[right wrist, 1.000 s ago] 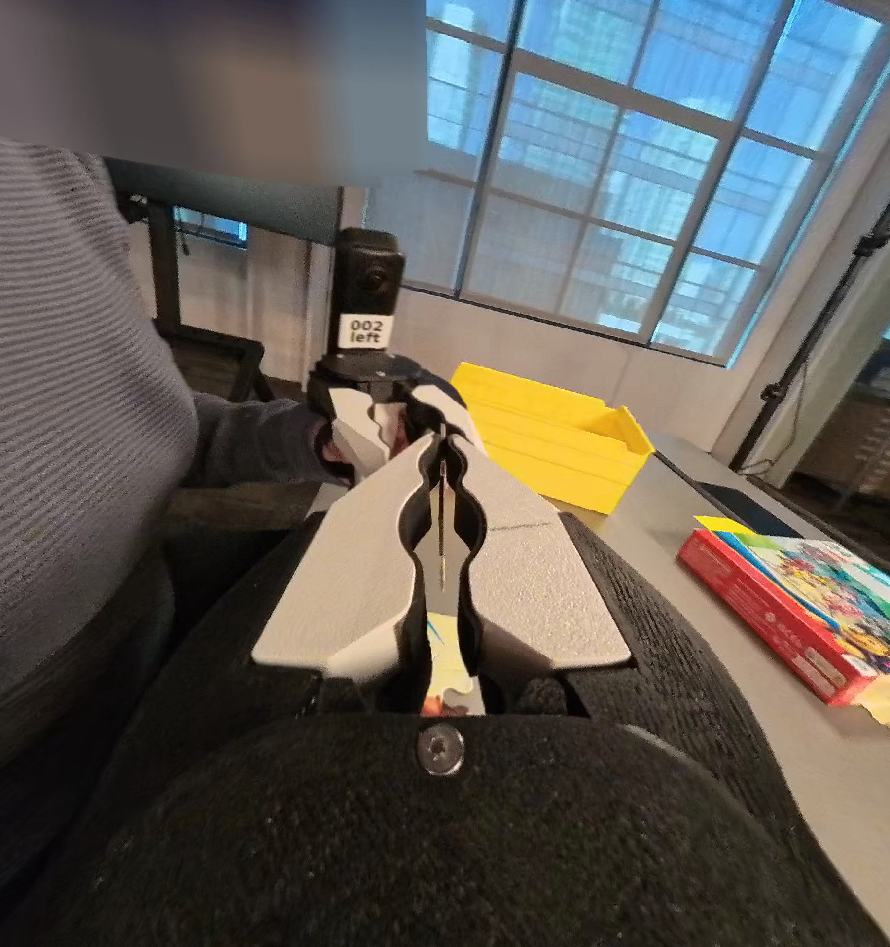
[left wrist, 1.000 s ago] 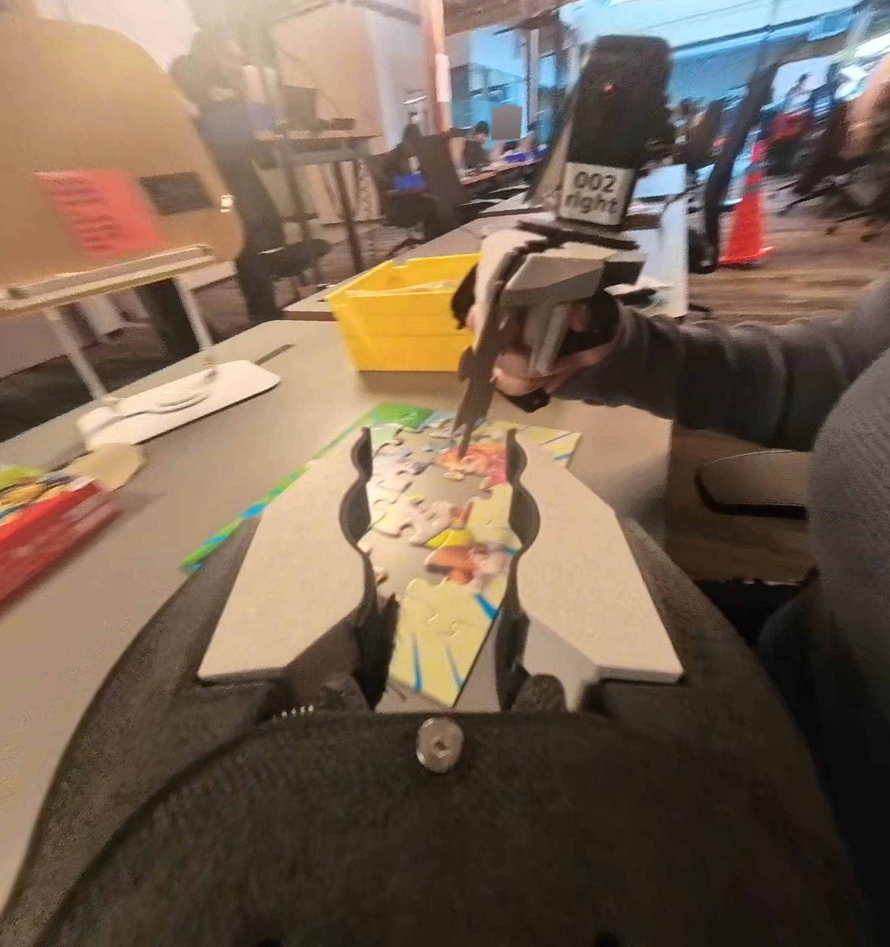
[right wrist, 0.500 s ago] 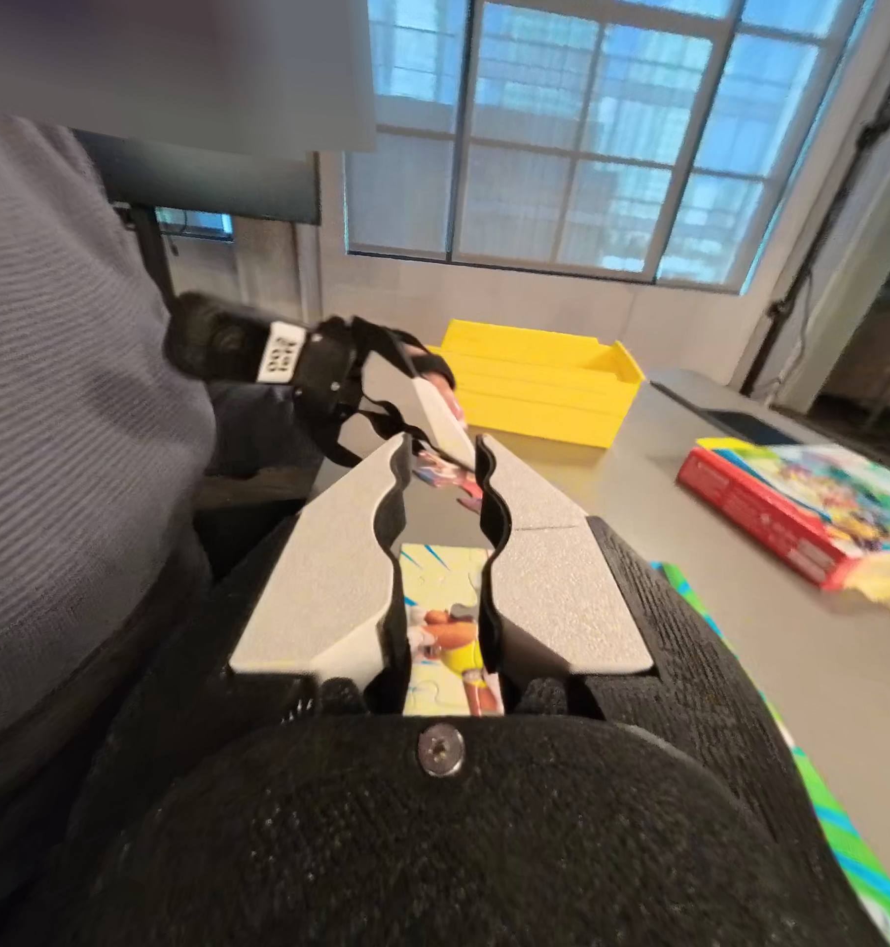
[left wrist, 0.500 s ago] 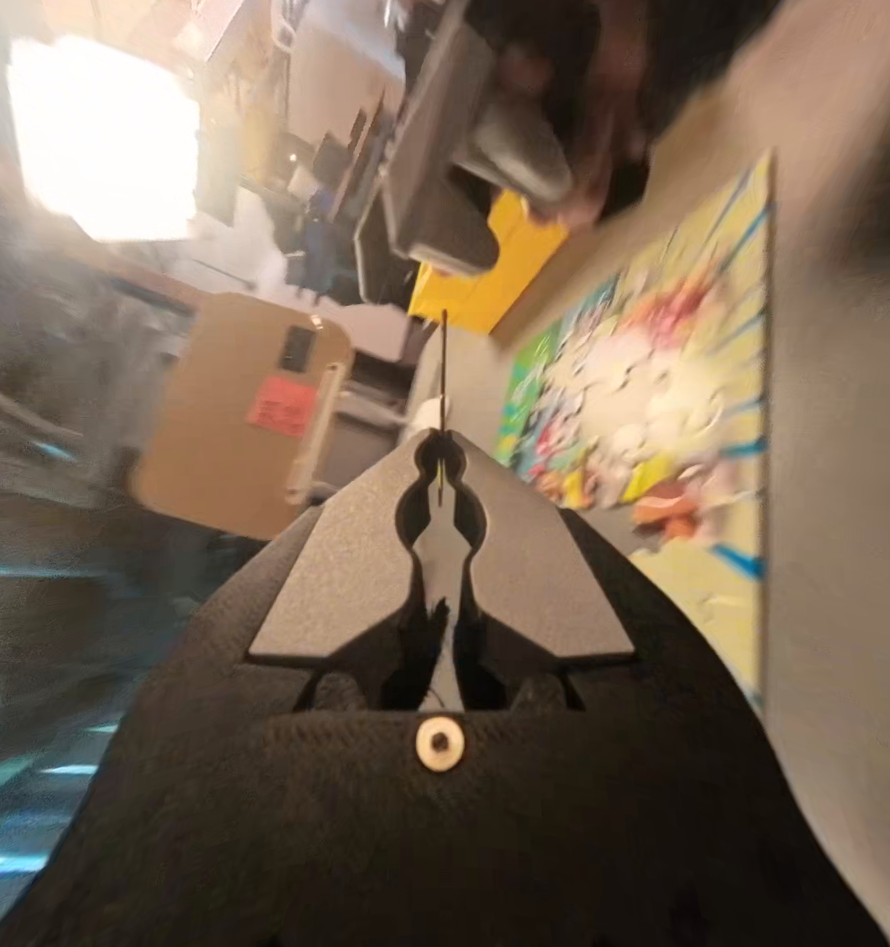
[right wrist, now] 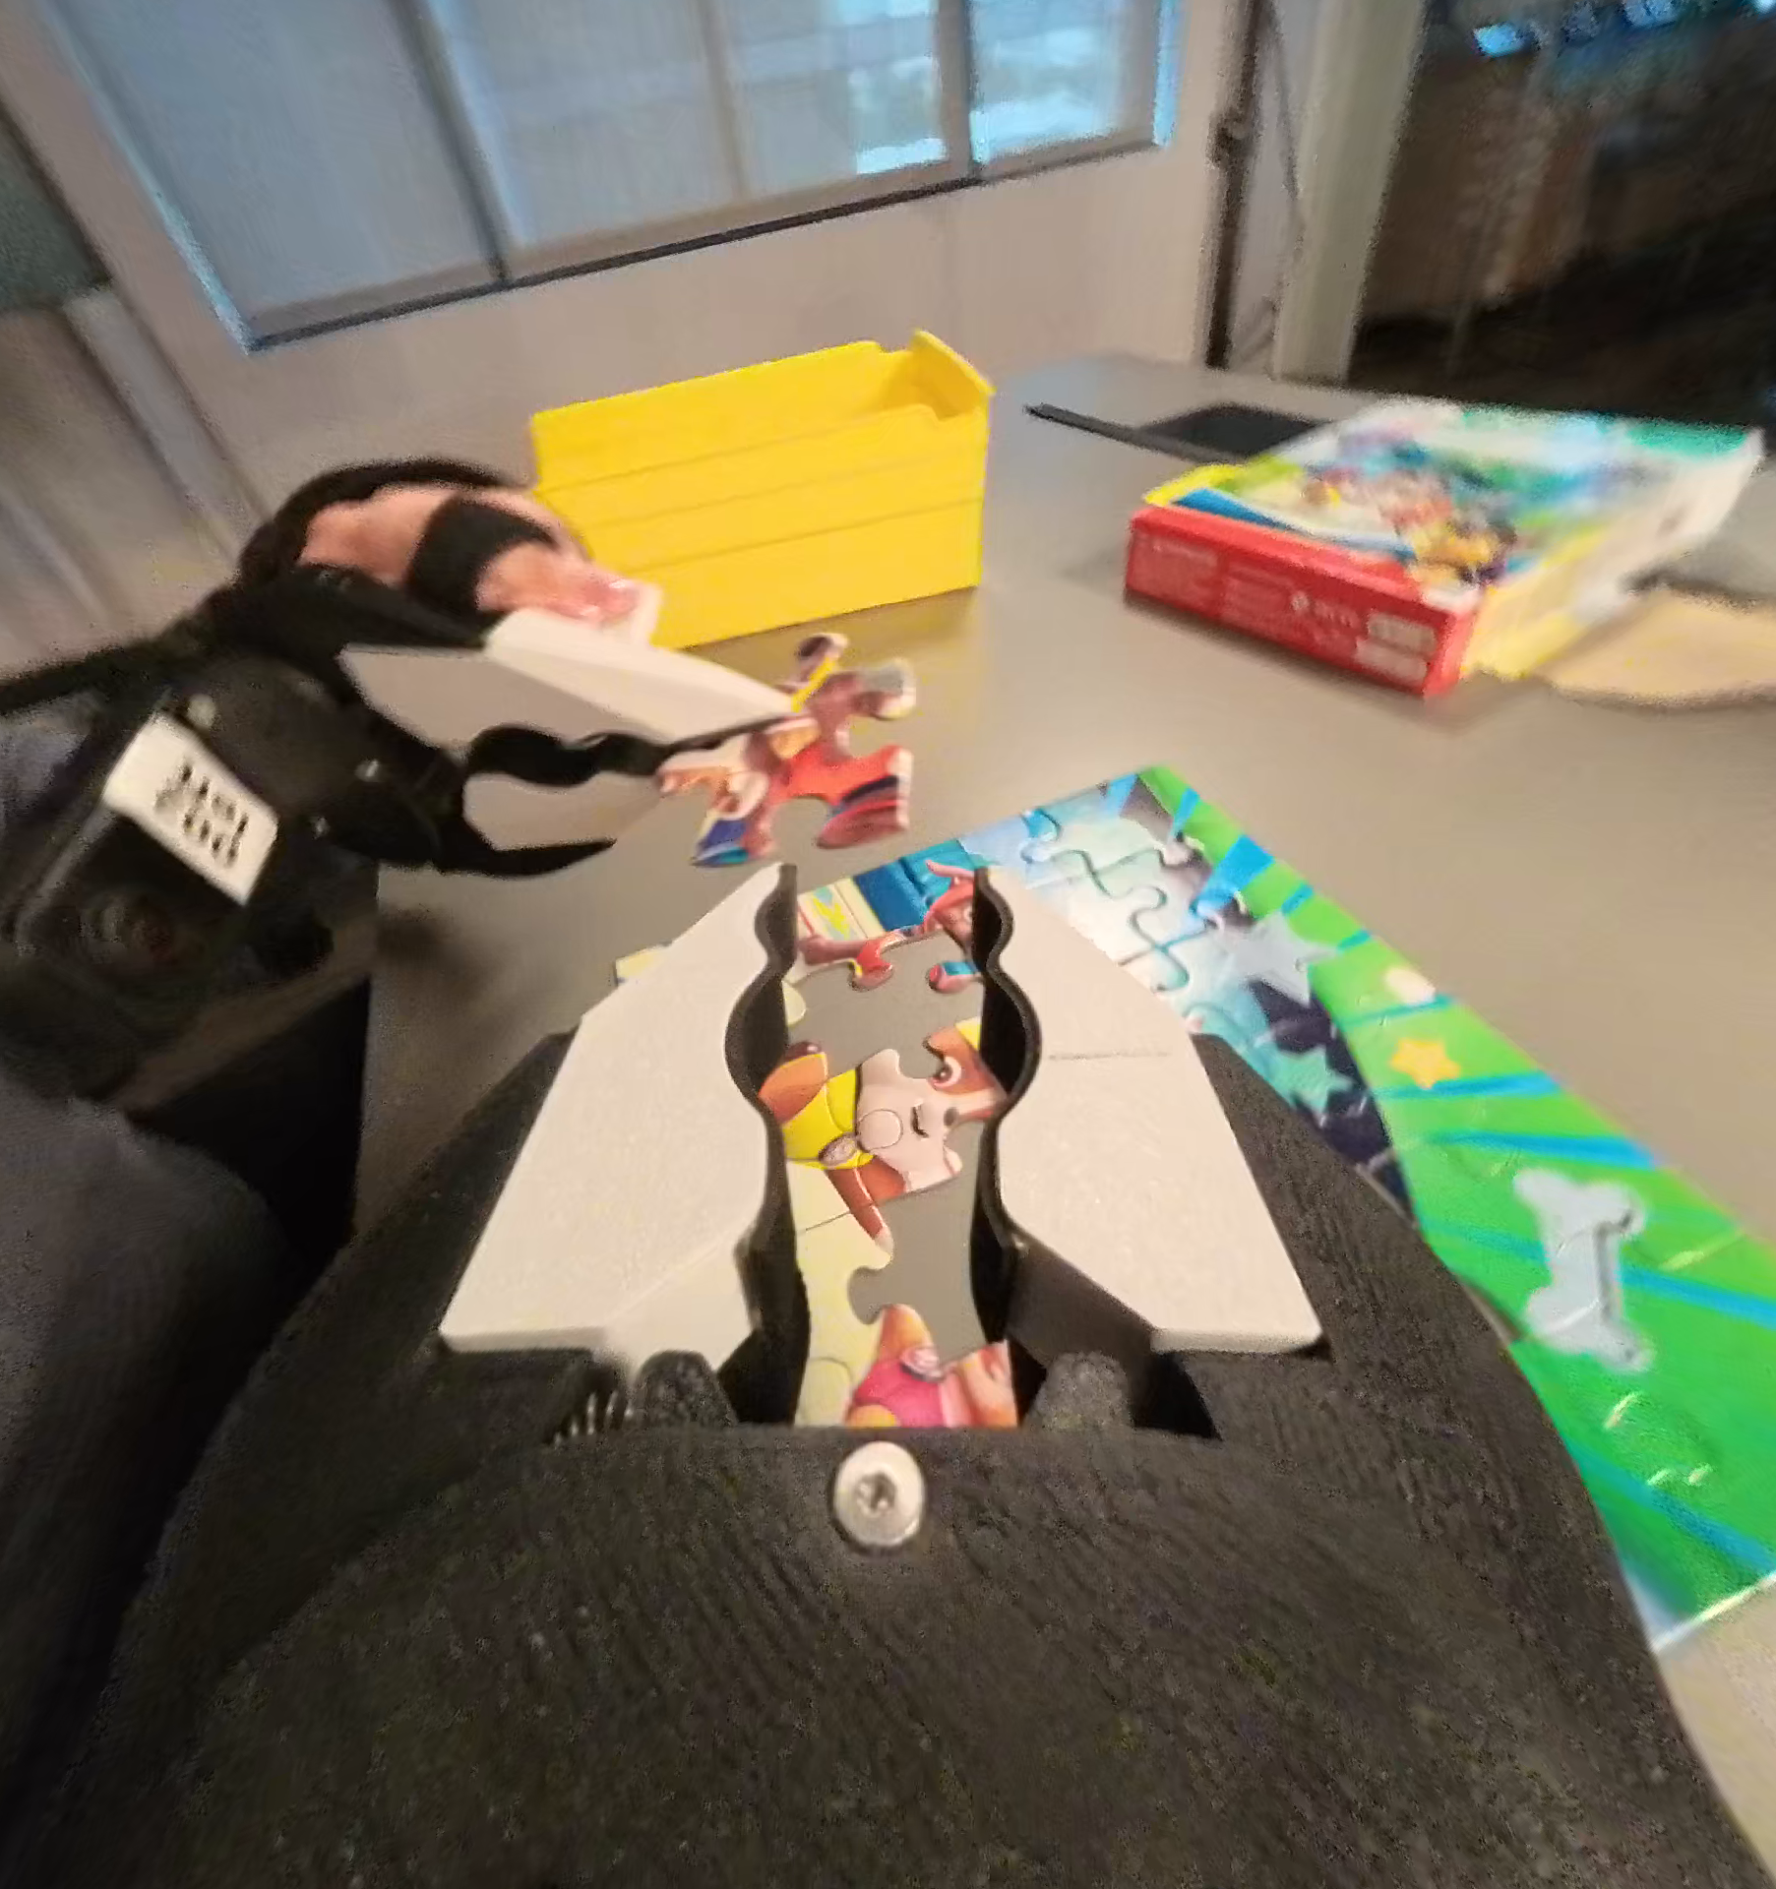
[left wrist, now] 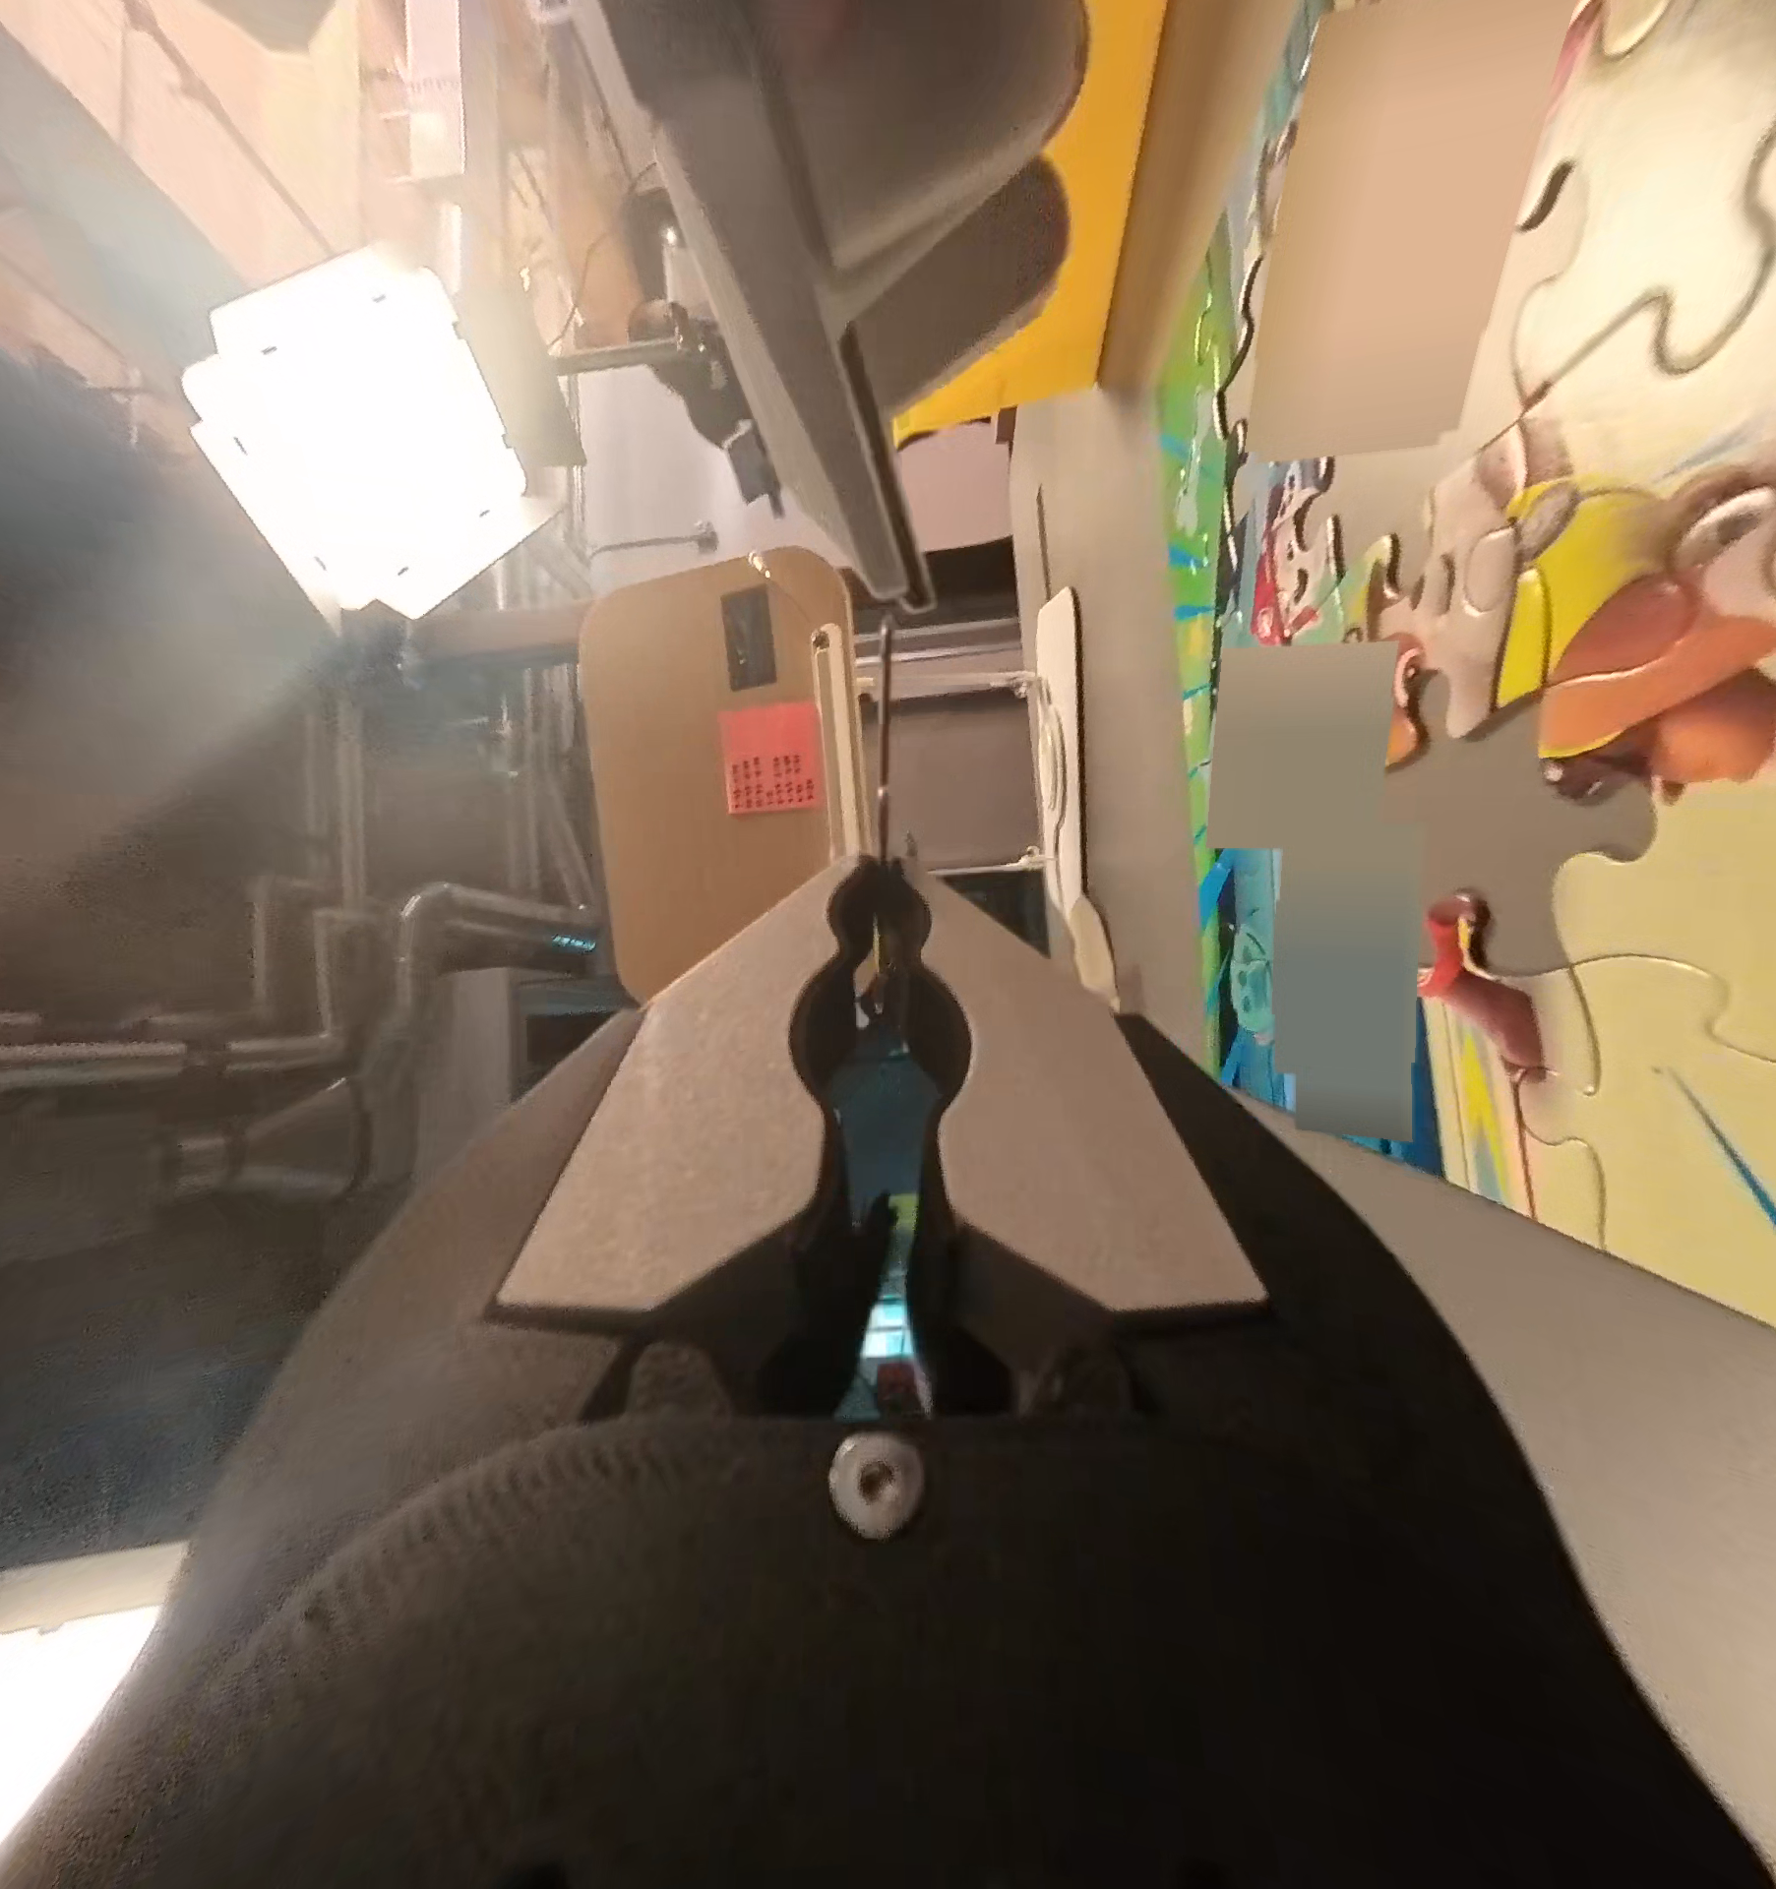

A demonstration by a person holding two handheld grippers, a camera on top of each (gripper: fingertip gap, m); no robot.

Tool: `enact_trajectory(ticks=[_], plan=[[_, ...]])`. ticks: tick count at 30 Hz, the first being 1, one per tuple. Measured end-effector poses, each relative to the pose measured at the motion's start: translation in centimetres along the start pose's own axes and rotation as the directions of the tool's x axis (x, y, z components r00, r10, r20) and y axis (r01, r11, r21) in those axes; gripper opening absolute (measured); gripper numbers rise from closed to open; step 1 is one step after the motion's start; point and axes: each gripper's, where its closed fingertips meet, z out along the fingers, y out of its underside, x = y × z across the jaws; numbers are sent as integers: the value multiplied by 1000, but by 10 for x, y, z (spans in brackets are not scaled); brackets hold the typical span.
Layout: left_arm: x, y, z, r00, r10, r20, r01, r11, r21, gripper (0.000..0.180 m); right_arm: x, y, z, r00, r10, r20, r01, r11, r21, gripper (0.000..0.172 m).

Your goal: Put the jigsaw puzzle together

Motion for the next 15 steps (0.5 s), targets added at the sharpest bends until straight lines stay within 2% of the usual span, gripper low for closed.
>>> enact_trajectory(ticks=[2,4,7,9,11,13,15], plan=[[-2,-1,0,1000,5,29,-5,1000,-1,0,2,-1,4,977,212,32,-212,977,22,33],[-4,-4,0,999,11,52,-11,1000,3,0,-2,-8,10,895,424,137,-436,897,72,33],[-4,-6,0,997,28,71,-28,1000,5,0,-6,-7,17,773,582,253,-611,791,46,24],[-3,-6,0,996,46,73,-46,999,-2,0,-15,-10,17,679,642,357,-688,726,5,5],[-5,-7,-2,995,50,91,-51,999,5,0,-19,-12,15,631,659,410,-716,698,-19,2],[-5,-9,-4,995,15,97,-18,999,26,6,-21,-13,14,635,644,426,-701,712,-32,0],[-2,-4,-7,992,-102,71,100,994,34,14,-16,-12,12,676,619,399,-662,748,-39,0]])
